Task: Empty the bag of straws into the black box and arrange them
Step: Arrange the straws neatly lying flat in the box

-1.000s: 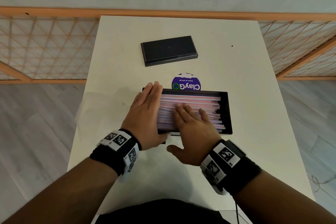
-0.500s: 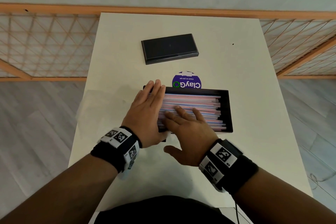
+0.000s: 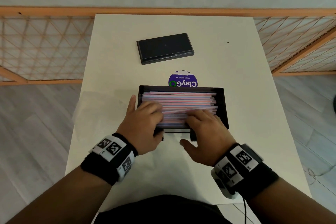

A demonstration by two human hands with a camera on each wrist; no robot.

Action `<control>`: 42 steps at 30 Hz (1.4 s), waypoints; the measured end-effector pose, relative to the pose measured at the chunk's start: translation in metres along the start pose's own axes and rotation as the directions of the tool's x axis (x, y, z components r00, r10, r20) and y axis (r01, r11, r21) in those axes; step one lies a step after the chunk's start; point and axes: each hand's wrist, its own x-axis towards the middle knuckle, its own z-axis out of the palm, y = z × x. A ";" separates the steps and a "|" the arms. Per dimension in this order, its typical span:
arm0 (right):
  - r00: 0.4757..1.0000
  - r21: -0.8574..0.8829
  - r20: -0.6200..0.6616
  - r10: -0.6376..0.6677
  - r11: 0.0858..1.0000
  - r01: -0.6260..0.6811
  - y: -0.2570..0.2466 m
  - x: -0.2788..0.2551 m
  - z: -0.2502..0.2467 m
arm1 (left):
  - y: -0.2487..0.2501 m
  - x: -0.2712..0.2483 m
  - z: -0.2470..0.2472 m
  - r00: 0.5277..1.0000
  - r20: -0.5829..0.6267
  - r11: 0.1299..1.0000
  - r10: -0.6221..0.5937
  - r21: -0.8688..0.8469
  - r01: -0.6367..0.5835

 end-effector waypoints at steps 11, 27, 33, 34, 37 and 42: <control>0.778 0.366 0.013 0.628 0.721 -0.588 0.050 0.005 -0.010 | 0.000 0.027 -0.033 0.692 0.519 -0.155 -0.502 -0.841 0.519; 0.832 0.279 -0.452 0.322 0.937 -0.211 0.033 0.023 -0.086 | 0.005 0.050 -0.056 0.730 0.380 -0.122 -0.568 -0.916 0.382; 0.834 0.464 -0.242 0.496 0.814 -0.350 0.046 0.017 -0.043 | 0.008 0.046 -0.047 0.673 0.424 -0.082 -0.606 -0.875 0.478; 0.829 0.486 -0.206 0.519 0.790 -0.374 0.048 0.017 -0.038 | 0.009 0.045 -0.044 0.660 0.436 -0.085 -0.612 -0.866 0.493; 0.821 0.544 -0.110 0.561 0.725 -0.422 0.053 0.016 -0.027 | 0.009 0.042 -0.037 0.645 0.461 -0.075 -0.610 -0.843 0.532; 0.800 0.571 -0.024 0.600 0.665 -0.481 0.065 0.016 -0.017 | 0.004 0.044 -0.029 0.626 0.494 -0.023 -0.603 -0.796 0.605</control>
